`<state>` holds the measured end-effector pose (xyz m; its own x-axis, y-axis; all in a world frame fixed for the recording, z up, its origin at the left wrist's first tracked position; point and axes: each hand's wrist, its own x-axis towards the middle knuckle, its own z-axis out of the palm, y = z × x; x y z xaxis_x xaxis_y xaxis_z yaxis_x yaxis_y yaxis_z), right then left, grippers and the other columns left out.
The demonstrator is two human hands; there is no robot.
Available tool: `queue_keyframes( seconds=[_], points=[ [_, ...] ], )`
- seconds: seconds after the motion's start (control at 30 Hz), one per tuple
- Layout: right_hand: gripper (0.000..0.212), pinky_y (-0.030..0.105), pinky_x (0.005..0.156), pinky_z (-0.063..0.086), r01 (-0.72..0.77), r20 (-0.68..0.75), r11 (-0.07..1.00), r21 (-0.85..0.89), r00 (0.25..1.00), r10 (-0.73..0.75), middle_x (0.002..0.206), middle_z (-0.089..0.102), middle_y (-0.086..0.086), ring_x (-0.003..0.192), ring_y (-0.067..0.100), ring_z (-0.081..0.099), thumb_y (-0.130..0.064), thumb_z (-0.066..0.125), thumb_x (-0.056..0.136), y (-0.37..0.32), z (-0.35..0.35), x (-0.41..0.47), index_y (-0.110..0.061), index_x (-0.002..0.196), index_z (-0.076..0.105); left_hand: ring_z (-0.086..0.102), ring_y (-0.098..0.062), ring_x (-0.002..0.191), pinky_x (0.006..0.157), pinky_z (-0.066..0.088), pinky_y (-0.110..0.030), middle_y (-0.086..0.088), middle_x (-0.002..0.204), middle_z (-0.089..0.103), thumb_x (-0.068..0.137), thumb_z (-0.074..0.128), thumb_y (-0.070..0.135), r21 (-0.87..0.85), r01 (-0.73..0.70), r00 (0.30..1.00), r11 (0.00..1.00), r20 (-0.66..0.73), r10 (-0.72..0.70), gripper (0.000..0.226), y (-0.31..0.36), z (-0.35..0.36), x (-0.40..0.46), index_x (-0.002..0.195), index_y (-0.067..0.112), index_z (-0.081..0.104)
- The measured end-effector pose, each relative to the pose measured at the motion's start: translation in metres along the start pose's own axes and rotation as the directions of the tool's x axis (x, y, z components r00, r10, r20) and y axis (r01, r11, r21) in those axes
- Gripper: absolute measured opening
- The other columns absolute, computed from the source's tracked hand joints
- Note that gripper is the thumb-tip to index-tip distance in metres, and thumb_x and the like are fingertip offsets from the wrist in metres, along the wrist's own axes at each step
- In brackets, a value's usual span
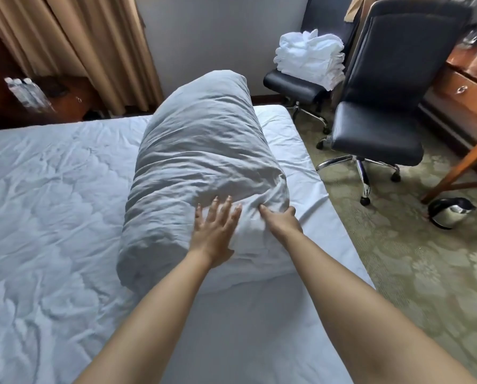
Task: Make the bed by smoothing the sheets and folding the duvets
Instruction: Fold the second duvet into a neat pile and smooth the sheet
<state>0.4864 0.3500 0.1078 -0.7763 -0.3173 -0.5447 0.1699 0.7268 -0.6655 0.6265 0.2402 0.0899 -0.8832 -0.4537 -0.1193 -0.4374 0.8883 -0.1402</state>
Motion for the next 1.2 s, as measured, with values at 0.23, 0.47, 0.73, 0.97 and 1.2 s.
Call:
queue_keyframes(
  seconds=[0.23, 0.47, 0.73, 0.97, 1.2],
  points=[
    [0.051, 0.032, 0.094, 0.043, 0.089, -0.049, 0.996, -0.001, 0.995, -0.089, 0.129, 0.058, 0.019, 0.119, 0.033, 0.054, -0.038, 0.054, 0.090, -0.035, 0.012, 0.000, -0.001, 0.125, 0.054, 0.069, -0.028, 0.065, 0.043, 0.053, -0.031, -0.012, 0.091, 0.071, 0.078, 0.050, 0.001, -0.219, 0.090, 0.886, 0.972, -0.428, -0.179, 0.044, -0.003, -0.005, 0.016, 0.121, 0.008, 0.054],
    [0.045, 0.029, 0.094, 0.040, 0.352, -0.001, 0.889, 0.292, 0.930, -0.368, 0.127, 0.059, 0.020, 0.118, 0.034, 0.054, -0.027, 0.050, 0.095, -0.116, -0.042, 0.001, -0.001, 0.132, 0.051, 0.063, -0.041, 0.094, 0.072, 0.046, -0.042, -0.020, 0.104, 0.066, 0.093, 0.040, 0.005, -0.346, 0.431, 0.759, 0.834, -0.362, -0.542, 0.028, 0.004, -0.128, 0.040, 0.117, 0.011, 0.055],
    [0.038, 0.032, 0.093, 0.043, 0.224, 0.029, 0.875, 0.429, 0.965, -0.261, 0.123, 0.061, 0.015, 0.115, 0.032, 0.055, -0.028, 0.048, 0.097, 0.005, -0.157, 0.089, -0.004, 0.126, 0.055, 0.068, -0.036, 0.073, 0.057, 0.050, -0.037, -0.014, 0.085, 0.067, 0.086, 0.056, 0.010, -0.140, 0.208, 0.914, 0.968, -0.323, -0.244, 0.012, 0.148, -0.128, 0.116, 0.094, 0.008, 0.064],
    [0.048, 0.037, 0.098, 0.039, 0.019, 0.299, 0.998, 0.067, 0.953, -0.038, 0.134, 0.052, 0.021, 0.123, 0.039, 0.048, -0.041, 0.037, 0.100, 0.142, -0.131, 0.158, -0.009, 0.135, 0.044, 0.053, -0.025, 0.051, 0.043, 0.039, -0.028, -0.005, 0.059, 0.052, 0.083, 0.044, 0.024, 0.001, 0.016, 0.946, 1.000, -0.324, -0.015, 0.025, 0.221, 0.013, 0.110, 0.063, 0.015, 0.057],
    [0.066, 0.038, 0.104, 0.035, 0.037, 0.425, 0.990, 0.134, 0.901, -0.091, 0.143, 0.044, 0.018, 0.128, 0.035, 0.043, -0.053, 0.037, 0.095, 0.102, -0.111, 0.143, -0.013, 0.147, 0.028, 0.061, -0.030, 0.073, 0.065, 0.050, -0.036, -0.009, 0.085, 0.064, 0.078, 0.039, 0.010, -0.056, 0.140, 0.892, 0.989, -0.426, -0.150, 0.025, 0.171, 0.001, 0.088, 0.100, 0.014, 0.050]
  ],
)
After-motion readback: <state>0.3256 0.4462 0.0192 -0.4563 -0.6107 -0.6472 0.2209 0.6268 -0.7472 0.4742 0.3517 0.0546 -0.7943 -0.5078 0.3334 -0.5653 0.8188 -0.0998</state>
